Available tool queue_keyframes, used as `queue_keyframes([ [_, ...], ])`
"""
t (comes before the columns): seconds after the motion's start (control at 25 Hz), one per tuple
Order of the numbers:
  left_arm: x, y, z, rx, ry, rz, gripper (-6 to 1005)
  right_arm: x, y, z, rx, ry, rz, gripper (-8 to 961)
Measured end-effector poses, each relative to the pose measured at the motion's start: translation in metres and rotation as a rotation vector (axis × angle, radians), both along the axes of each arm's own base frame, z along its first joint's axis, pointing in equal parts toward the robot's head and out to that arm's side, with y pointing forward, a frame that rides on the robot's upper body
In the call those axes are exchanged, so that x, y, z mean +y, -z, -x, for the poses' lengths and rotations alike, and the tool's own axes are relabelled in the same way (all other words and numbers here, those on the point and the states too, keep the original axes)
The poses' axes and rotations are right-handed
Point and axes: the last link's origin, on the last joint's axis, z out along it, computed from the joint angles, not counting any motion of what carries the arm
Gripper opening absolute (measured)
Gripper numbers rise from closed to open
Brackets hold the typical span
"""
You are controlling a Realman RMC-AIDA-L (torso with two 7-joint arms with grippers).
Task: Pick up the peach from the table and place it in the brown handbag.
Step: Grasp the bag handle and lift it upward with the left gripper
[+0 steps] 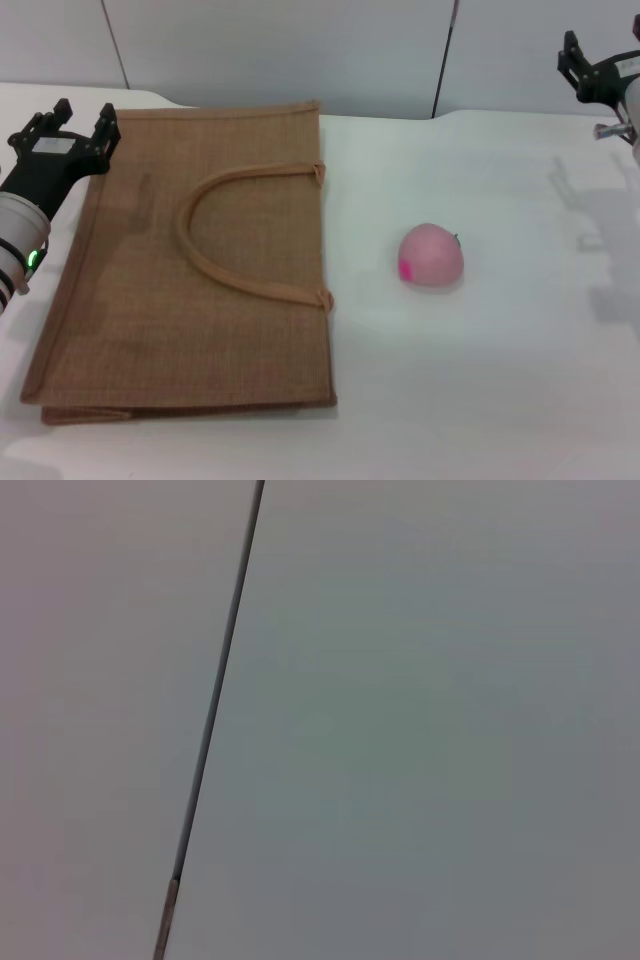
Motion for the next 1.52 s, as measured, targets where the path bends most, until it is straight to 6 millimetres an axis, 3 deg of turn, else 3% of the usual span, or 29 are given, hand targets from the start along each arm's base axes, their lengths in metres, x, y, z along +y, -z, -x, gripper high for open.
queue_keyframes([
  [0.2, 0.004, 0.001, 0.0, 0.006, -0.016, 0.01, 564, 0.0, -0.001, -0.001, 0.002, 0.003, -0.001, 816],
  [0.96, 0.016, 0.008, -0.002, 0.065, -0.043, 0.086, 569, 0.004, 0.001, -0.003, -0.004, 0.03, 0.028, 815],
  [1.28, 0.016, 0.023, -0.017, 0.1, 0.056, 0.224, 569, 0.004, 0.003, -0.011, -0.013, 0.07, 0.057, 815],
  [1.52, 0.014, 0.023, -0.021, 0.11, 0.118, 0.336, 569, 0.004, 0.005, -0.013, -0.015, 0.082, 0.074, 816],
])
